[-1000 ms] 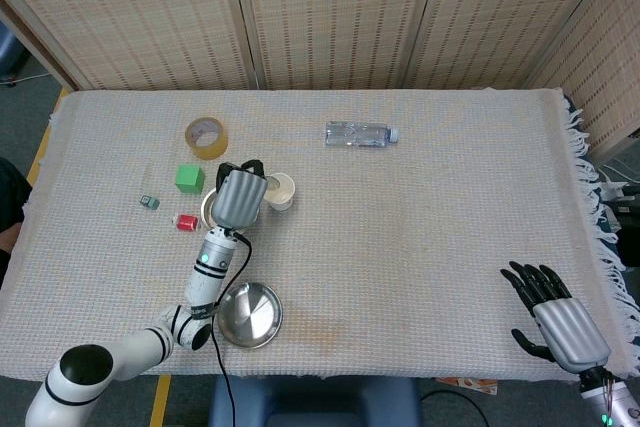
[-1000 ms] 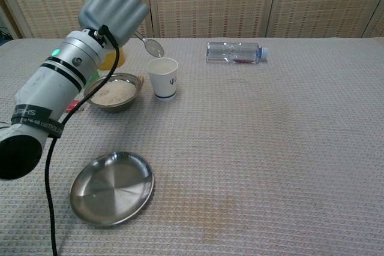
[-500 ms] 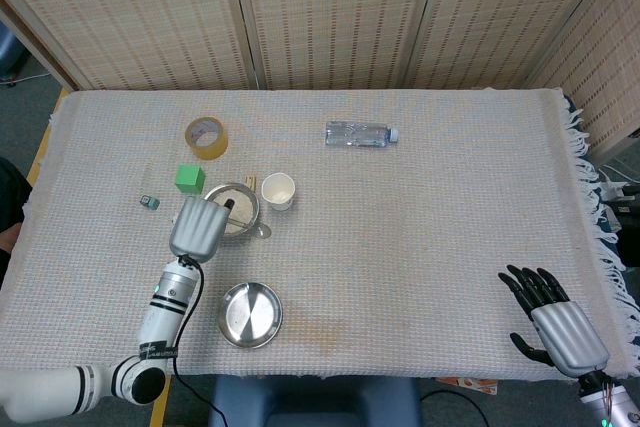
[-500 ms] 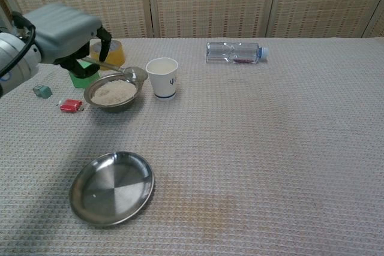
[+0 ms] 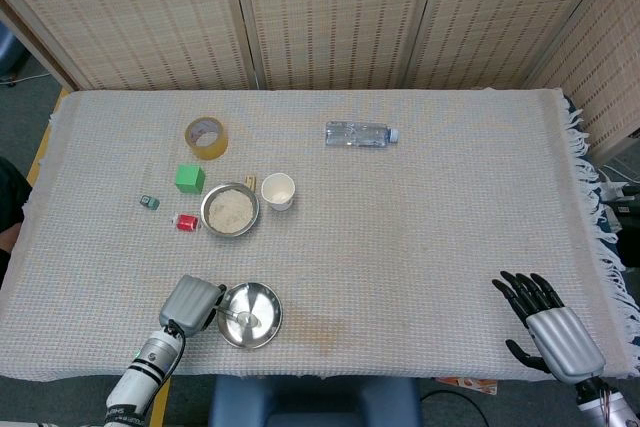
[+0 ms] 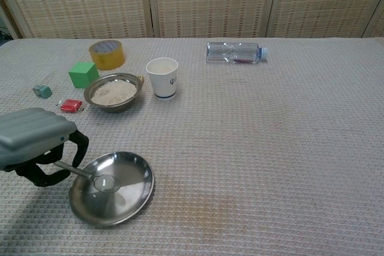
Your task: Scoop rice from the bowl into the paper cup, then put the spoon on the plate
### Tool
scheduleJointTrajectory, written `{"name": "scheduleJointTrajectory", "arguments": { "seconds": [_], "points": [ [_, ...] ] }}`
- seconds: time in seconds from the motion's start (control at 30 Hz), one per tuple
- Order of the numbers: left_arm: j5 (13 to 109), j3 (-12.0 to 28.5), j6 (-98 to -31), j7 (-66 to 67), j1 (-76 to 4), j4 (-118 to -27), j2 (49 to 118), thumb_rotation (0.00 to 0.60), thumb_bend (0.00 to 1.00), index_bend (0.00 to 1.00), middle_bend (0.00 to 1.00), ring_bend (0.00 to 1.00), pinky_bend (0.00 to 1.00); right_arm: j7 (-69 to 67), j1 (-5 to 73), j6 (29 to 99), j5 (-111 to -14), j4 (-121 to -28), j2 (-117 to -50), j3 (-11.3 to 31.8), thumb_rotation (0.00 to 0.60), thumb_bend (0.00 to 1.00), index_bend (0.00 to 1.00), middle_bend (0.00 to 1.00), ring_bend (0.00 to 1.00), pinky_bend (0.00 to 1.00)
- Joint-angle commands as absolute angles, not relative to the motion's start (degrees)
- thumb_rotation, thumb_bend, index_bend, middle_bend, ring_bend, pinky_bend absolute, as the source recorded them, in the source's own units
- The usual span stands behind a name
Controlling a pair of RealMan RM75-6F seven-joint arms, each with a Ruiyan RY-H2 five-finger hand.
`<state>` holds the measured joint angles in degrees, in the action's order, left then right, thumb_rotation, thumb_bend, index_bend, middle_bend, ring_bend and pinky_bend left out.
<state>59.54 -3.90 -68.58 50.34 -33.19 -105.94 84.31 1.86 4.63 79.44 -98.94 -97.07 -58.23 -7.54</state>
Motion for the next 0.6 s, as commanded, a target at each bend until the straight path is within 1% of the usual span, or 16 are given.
{"name": "scheduleJointTrajectory", "arguments": {
  "seconds": [0.03,0.23,0.43,0.47,0.6],
  "points": [
    [59.7,-4.0,-68.9,51.1,-33.1,-106.9,85.1,0.600,0.40,0.76,1.00,1.00,1.00,1.7,4.6,79.5,-99.0,-97.0,-58.2,-7.5,0.600,0.21,0.00,0.00,0.00,0.00],
    [59.7,-4.1,-69.0,53.7,-33.5,-105.2,88.1,0.600,0.40,0.75,1.00,1.00,1.00,1.4,4.6,79.6,-99.2,-96.9,-58.1,-7.6,0.600,0.21,0.00,0.00,0.00,0.00],
    [60.8,-4.0,-69.0,53.2,-33.3,-102.6,90.2,0.600,0.40,0.70,1.00,1.00,1.00,1.4,4.5,79.9,-99.2,-96.9,-58.1,-7.5,0.600,0.21,0.00,0.00,0.00,0.00],
    [60.7,-3.9,-68.7,53.1,-33.4,-102.3,90.2,0.600,0.40,0.66,1.00,1.00,1.00,1.5,4.4,79.9,-99.1,-97.0,-58.2,-7.5,0.600,0.21,0.00,0.00,0.00,0.00],
    [59.9,-3.4,-67.8,52.2,-33.5,-102.7,89.7,0.600,0.40,0.43,1.00,1.00,1.00,1.7,4.4,80.0,-98.8,-97.0,-58.4,-7.3,0.600,0.21,0.00,0.00,0.00,0.00]
  ]
}}
